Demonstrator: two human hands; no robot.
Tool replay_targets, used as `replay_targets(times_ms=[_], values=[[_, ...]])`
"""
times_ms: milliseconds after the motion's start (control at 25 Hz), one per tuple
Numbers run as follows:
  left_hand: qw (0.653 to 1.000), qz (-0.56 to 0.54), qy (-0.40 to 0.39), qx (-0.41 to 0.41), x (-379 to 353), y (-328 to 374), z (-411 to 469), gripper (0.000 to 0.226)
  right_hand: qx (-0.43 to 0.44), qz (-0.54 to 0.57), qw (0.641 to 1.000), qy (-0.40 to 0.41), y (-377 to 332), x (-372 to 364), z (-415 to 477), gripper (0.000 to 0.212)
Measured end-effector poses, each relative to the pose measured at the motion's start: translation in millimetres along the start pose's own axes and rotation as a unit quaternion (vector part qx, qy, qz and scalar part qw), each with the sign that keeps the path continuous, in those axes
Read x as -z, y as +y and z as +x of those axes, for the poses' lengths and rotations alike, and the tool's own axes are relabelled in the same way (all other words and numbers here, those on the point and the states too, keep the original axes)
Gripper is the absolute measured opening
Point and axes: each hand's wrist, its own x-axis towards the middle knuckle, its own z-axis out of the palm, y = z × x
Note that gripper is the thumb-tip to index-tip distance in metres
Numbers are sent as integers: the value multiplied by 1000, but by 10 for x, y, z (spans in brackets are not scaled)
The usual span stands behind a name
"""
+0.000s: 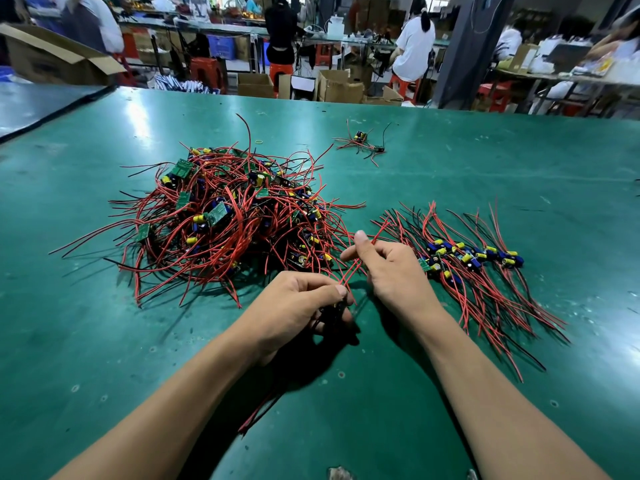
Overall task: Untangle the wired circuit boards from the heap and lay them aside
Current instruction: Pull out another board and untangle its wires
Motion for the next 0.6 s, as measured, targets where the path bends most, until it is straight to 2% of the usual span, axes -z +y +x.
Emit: replay_targets(times_ms=[80,160,200,280,480,600], values=[[999,-32,18,1,0,-7,2,21,-49,80,995,-36,-23,-51,-37,47],[997,-68,40,-3,13,-20,7,22,-94,192,967,-138,-61,-72,-90,41],[996,-78,46,-8,23,-24,12,22,-100,222,952,-188,-74,-79,-117,37],[995,-83,44,-15,41,-29,26,20,-98,236,938,-234,-101,-79,-153,32],[998,-58,36,-10,43,-29,20,22,-109,253,930,-244,-109,-84,-170,30],[997,-70,44,-9,31,-29,18,20,-99,253,942,-199,-78,-129,-155,29]])
